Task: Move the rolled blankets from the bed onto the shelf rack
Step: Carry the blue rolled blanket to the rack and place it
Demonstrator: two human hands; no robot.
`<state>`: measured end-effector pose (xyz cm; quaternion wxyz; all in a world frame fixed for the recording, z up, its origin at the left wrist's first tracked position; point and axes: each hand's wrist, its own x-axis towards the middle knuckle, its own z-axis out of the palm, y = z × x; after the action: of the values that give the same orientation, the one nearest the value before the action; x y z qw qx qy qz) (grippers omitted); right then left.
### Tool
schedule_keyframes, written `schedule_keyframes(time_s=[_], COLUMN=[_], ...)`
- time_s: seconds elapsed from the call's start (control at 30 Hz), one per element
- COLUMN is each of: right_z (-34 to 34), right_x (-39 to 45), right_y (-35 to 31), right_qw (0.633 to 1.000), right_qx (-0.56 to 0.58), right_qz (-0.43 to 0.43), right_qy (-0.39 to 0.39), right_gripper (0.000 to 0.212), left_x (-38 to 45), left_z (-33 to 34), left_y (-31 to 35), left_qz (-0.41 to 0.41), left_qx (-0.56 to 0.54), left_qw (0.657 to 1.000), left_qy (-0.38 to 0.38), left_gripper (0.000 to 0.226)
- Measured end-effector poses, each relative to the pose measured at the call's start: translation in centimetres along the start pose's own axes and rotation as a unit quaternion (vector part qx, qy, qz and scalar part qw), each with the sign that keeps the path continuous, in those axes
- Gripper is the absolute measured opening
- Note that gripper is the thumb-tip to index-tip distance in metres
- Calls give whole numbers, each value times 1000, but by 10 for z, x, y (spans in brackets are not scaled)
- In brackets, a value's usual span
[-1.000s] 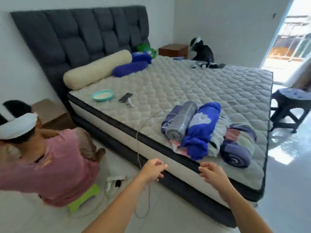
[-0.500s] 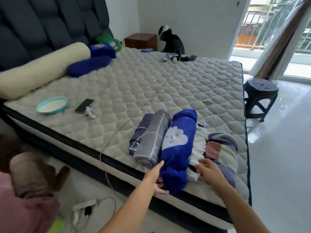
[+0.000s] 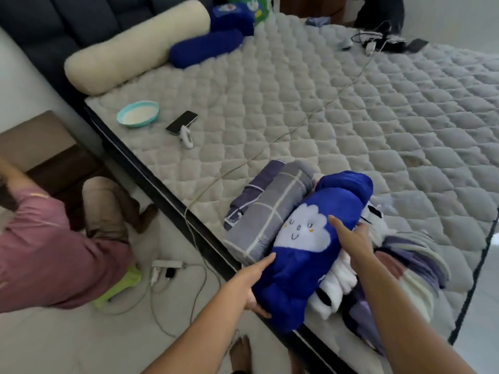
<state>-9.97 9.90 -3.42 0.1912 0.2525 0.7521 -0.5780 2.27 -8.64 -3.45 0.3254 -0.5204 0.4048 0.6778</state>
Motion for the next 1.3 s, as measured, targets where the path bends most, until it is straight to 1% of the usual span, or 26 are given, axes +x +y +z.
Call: schedule_keyframes(time_s=[0.07,0.2,0.27,0.33,0.4,0.47,0.53,0.63,0.7,0.73,0.77,0.8,0.83,0.87,0.9,0.93,1.0,1.07,1.13,1.2,1.3], right_z=[1,1,-1,-4,-7,-9,-10,-7,-1,3,8,13,19,27,36,47,69,97,126,154,195], right_x=[13,23,26,26,27,25,20,8,-3,-9,-16,-25,-33,-43,-53,-64,-92,-125,-168,-216,-296], right_y=[-4,-5,-5,-7,-11,-15,-16,-19,-25,-29,-34,-40,-46,-52,-57,-62,-68,-69,-65,-56,-36], right_qw=[1000,998,996,992,988,985,980,974,971,969,966,963,961,959,955,949,942,931,915,894,846], right_qx=[4,2,20,54,84,113,142,188,207,214,222,224,221,216,212,208,190,175,157,131,82], right_qz=[12,31,56,76,83,82,84,62,34,12,-12,-31,-43,-54,-69,-86,-118,-145,-166,-190,-238], right_qy=[-24,-60,-73,-86,-100,-102,-110,-112,-116,-124,-134,-145,-159,-175,-198,-220,-250,-286,-333,-383,-470], right_gripper=[92,74,66,62,53,46,44,52,47,40,32,28,30,37,46,54,62,59,55,58,68], left_x=[5,15,18,15,4,-10,-17,-24,-31,-34,-38,-41,-45,-50,-55,-62,-76,-91,-107,-127,-160], left_z=[3,12,16,19,22,26,28,25,18,12,6,-1,-10,-20,-31,-43,-67,-94,-125,-157,-204], left_y=[-4,-10,-13,-15,-14,-11,-13,-18,-20,-20,-21,-22,-24,-26,-30,-35,-50,-72,-102,-138,-199], left_qz=[-14,9,35,54,75,99,122,158,182,193,203,212,224,235,250,265,304,345,384,420,471], left_qx=[0,-33,-52,-50,-41,-28,-31,-39,-42,-46,-51,-59,-70,-87,-103,-118,-154,-196,-236,-269,-327], left_qw=[1000,998,997,996,995,992,989,983,979,977,974,972,968,964,959,953,936,912,886,857,802], left_qy=[11,48,51,49,56,66,76,79,80,82,83,82,84,85,88,90,92,98,109,127,167], left_gripper=[94,130,136,134,128,107,83,68,55,53,60,72,85,93,94,88,69,53,49,46,39])
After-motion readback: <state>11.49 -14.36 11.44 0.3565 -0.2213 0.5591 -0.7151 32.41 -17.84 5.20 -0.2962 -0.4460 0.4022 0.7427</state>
